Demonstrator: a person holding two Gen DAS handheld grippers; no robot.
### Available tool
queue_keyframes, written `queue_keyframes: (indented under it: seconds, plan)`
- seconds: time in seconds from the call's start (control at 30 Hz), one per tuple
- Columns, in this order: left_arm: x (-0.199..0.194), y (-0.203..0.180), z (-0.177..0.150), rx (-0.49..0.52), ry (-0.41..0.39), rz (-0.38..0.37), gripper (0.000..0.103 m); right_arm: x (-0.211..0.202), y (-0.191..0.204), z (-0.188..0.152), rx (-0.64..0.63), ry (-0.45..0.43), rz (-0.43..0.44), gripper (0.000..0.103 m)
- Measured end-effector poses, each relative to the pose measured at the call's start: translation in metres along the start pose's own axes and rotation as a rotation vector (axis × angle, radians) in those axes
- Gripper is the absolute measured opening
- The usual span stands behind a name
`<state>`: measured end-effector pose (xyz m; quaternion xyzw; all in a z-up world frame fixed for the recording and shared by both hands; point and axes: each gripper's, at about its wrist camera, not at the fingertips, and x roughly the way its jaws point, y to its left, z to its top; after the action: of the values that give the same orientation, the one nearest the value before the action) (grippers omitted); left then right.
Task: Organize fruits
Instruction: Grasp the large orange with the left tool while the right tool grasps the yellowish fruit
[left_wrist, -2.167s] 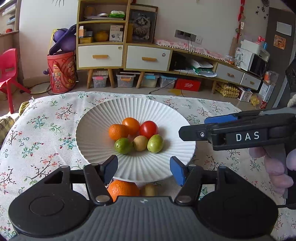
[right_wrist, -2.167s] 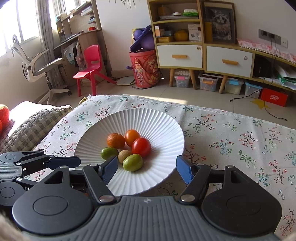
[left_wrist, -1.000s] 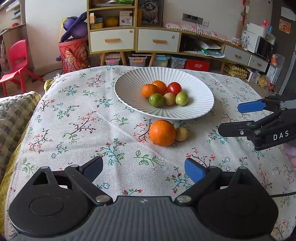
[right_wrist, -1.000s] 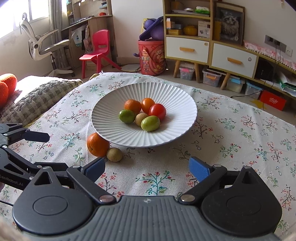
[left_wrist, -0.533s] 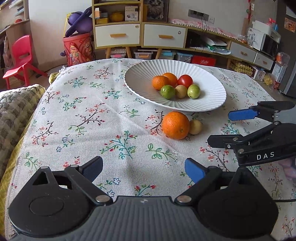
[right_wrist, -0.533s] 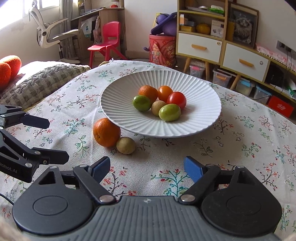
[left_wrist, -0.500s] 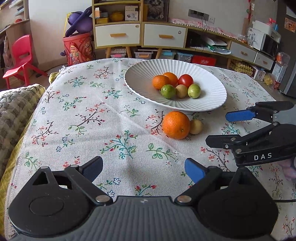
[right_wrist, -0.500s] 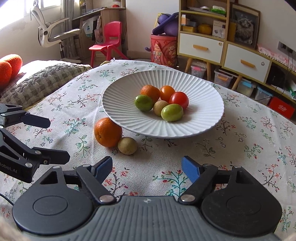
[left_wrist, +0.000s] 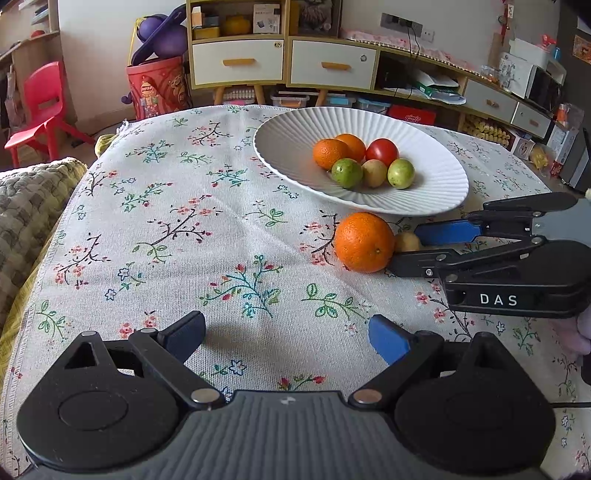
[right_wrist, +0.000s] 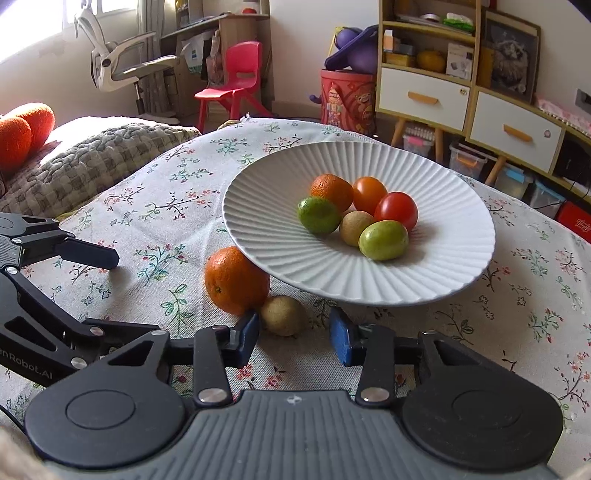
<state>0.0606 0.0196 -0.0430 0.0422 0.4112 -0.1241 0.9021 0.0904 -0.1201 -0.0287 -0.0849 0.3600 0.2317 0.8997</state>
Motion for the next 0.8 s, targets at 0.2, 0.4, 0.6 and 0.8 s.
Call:
queue_keyframes:
  seconds: [0.2, 0.4, 0.6, 0.8]
  plan:
    - [0.006, -0.005, 0.004, 0.009, -0.005, -0.003, 0.086, -0.002, 0.001, 0.001, -0.019, -0.003, 0.025, 0.024]
    - [0.012, -0.013, 0.009, 0.018, -0.013, -0.015, 0.086, -0.006, -0.010, -0.001, 0.004, 0.000, 0.005, 0.024]
    - [0.018, -0.024, 0.017, 0.018, -0.031, -0.033, 0.086, -0.013, -0.027, -0.006, 0.033, 0.000, -0.029, 0.024]
    - [0.023, -0.037, 0.023, 0.028, -0.045, -0.061, 0.082, -0.019, -0.037, -0.010, 0.050, 0.000, -0.052, 0.024]
